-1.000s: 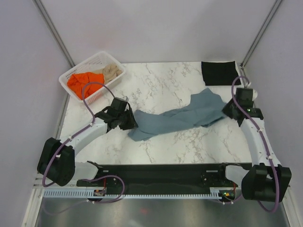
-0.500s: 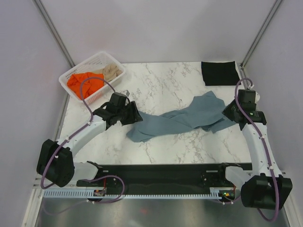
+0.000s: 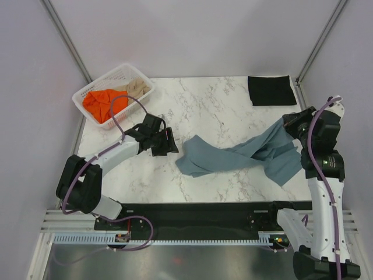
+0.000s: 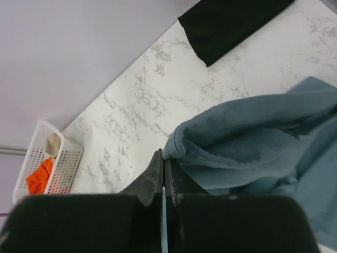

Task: Fold and stack the t-shirts
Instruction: Flatten the tshirt out

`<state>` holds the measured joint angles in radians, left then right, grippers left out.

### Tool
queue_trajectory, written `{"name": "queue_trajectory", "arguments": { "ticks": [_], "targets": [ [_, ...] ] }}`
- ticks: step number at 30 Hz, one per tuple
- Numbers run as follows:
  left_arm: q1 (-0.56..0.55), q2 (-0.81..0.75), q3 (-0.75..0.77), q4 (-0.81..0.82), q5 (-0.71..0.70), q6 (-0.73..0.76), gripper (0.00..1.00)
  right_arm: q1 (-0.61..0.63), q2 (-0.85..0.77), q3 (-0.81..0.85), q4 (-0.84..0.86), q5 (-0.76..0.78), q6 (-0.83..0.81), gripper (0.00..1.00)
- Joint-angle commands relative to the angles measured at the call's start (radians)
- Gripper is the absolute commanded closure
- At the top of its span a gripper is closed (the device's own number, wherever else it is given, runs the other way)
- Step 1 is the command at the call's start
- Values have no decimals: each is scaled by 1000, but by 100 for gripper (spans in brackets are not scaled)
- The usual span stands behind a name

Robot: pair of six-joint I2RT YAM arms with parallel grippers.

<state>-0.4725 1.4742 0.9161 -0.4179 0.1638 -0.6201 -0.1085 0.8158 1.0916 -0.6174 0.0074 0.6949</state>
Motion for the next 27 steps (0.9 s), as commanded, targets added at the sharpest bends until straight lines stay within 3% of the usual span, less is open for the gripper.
{"name": "queue_trajectory", "arguments": {
  "ticks": [1, 7, 13, 21, 24, 25, 27],
  "targets": [
    [3, -2, 46, 16, 19, 36, 35, 0, 74, -42, 204, -66, 38, 100],
    [3, -22, 50, 18, 26, 40, 35, 50, 331, 8, 392, -107, -9, 100],
    [-35, 58, 98, 44, 143, 20, 34, 226, 663, 187, 410, -72, -66, 100],
    [-89, 230, 139, 102, 210, 22, 32, 296, 983, 373, 430, -30, -29, 100],
    [-90, 262, 174, 110, 252, 22, 56, 294, 1011, 375, 452, -14, -28, 100],
    [-91, 243, 182, 108, 250, 22, 80, 294, 1016, 376, 453, -14, -29, 100],
    [-91, 184, 193, 105, 243, 22, 94, 294, 1033, 383, 453, 32, -40, 100]
  ]
}}
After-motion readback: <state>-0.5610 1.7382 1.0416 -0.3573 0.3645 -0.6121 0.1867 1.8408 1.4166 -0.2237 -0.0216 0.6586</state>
